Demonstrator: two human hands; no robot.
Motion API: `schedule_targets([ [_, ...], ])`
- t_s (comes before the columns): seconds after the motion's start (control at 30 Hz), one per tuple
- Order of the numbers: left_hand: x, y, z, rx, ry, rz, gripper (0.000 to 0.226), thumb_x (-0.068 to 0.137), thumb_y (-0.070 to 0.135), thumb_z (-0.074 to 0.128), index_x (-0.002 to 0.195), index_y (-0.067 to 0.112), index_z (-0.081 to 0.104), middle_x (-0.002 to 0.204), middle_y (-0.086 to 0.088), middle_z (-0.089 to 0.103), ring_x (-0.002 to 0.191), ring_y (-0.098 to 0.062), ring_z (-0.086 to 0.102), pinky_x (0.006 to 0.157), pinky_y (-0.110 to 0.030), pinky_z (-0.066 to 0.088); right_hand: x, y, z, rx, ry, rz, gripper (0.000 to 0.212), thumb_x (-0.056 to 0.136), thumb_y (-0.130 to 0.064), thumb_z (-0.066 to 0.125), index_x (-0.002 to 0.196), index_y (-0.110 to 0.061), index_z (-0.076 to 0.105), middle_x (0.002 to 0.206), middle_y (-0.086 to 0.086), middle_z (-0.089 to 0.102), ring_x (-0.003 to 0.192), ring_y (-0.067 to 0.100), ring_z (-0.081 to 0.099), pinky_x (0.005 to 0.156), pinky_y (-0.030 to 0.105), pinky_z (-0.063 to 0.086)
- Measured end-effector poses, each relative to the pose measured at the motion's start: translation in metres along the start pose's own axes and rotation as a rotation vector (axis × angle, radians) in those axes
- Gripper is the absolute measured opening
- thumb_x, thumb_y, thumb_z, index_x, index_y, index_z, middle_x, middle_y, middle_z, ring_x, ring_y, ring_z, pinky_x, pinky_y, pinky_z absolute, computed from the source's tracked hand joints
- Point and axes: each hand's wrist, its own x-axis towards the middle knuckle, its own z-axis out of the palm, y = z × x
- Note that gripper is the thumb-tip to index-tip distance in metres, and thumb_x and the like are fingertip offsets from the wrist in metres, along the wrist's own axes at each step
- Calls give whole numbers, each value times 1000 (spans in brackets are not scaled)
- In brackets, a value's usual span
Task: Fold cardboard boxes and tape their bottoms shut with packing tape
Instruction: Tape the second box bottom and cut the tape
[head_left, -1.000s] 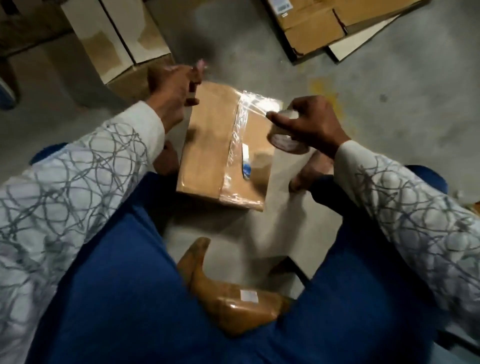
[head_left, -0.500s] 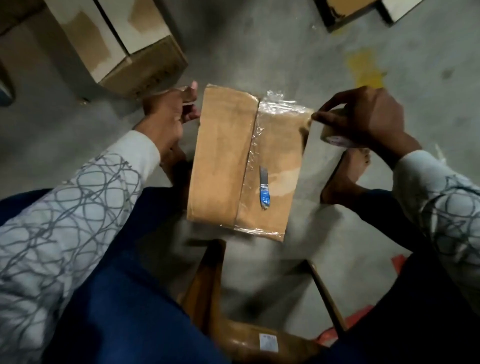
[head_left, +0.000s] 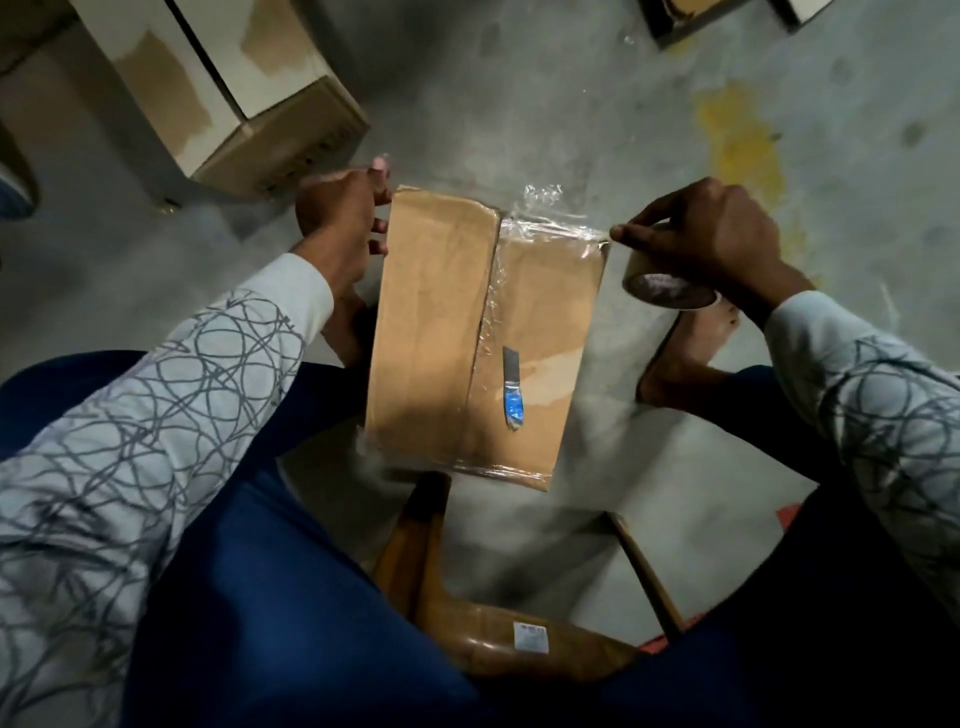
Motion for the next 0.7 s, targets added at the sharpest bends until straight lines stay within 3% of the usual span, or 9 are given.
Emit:
schedule_targets([
  [0.2,1,-6,-1,5,72,23,21,78,42,81,80,22,76,79,5,76,59,-21,71,46,-29,54,3,4,11,-52,25,19,50,82,-75,57,108,-36,75,101,12,75,94,39,68,69,37,49],
  [0.37,-1,-12,1,-30,40,-85,31,76,36,82,74,25,54,86,-3,71,69,-25,70,58,-36,59,3,1,22,-165,49,4,46,91,-70,51,111,-34,71,101,15,73,93,41,68,67,37,44],
  [0.53,2,-23,-3,52,8,-143,31,72,43,74,82,14,72,88,-7,76,70,-27,71,65,-39,60,5,-1,39,-91,-61,-1,45,93,-69,47,108,-35,71,98,13,73,95,41,67,72,39,47],
  [0.63,4,-34,-5,122,-58,-219,21,82,31,60,86,13,70,94,-11,74,71,-28,67,72,-39,58,4,0,46,-67,-79,-3,43,97,-64,45,113,-33,69,103,16,72,99,41,66,71,38,44],
  [0.7,11,-34,-6,232,2,-78,26,86,28,55,99,13,72,105,-11,74,89,-30,71,85,-43,59,-1,-2,48,-91,-30,-37,40,101,-56,44,117,-28,67,105,19,69,96,42,65,69,38,43],
])
